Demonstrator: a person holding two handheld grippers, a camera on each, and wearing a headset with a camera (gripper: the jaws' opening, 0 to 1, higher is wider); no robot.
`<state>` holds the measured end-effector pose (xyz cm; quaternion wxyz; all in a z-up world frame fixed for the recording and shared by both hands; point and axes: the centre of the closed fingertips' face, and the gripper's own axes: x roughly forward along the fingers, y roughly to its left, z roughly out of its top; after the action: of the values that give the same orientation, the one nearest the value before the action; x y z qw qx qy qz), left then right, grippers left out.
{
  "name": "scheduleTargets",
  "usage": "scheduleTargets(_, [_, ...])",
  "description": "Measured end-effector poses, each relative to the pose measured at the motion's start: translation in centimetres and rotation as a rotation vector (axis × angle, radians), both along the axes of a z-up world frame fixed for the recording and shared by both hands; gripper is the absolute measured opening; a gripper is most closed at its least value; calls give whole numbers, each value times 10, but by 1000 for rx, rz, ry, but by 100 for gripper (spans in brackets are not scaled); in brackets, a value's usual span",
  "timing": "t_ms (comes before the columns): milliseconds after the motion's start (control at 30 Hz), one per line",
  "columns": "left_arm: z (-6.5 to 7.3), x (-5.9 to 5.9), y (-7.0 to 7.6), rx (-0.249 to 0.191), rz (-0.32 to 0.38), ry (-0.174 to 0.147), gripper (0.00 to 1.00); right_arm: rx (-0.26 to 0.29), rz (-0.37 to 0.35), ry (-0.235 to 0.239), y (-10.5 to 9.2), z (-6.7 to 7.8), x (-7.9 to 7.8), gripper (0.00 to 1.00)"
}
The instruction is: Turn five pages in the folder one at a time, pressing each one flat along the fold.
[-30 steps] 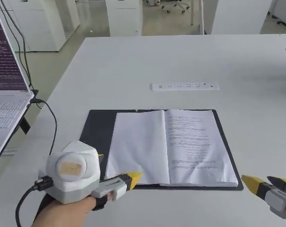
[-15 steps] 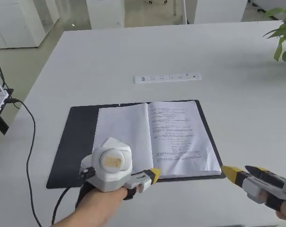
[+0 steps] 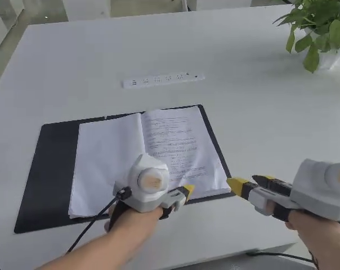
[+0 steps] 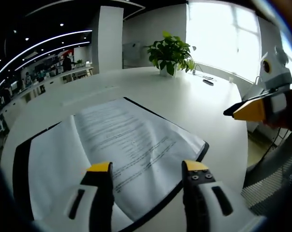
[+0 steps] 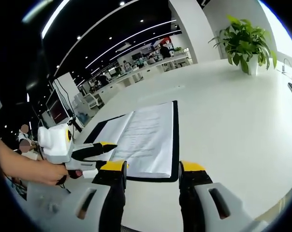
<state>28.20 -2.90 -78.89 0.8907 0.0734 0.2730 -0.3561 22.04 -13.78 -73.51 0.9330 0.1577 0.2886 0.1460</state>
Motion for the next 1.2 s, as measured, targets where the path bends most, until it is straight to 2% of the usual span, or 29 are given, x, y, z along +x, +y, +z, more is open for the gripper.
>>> scheduleTargets(233, [-13, 8, -11, 31, 8, -5, 54, 5, 8, 7, -1, -9, 5, 41])
scheduleTargets(300, [-16, 9, -13, 36, 7, -15, 53, 10, 10, 4, -1, -10, 6, 41])
scheduleTargets(333, [-17, 10, -12, 53, 7, -25, 51, 11, 13, 4, -1, -11, 6, 41])
scheduleTargets(467, [-18, 10, -12, 61, -4, -52, 51, 13, 21, 7, 1, -16, 8, 41])
scheduleTargets(667, [-18, 10, -12, 38, -10, -74, 50, 21, 36, 11, 5, -20, 10, 41])
scheduleTargets(867, [-19, 3, -20, 17, -56, -80, 36, 23, 41, 9, 4, -22, 14, 40])
scheduleTargets(1200, [-20, 3, -21, -5, -59, -83, 30, 30, 50, 16, 7, -26, 15, 40])
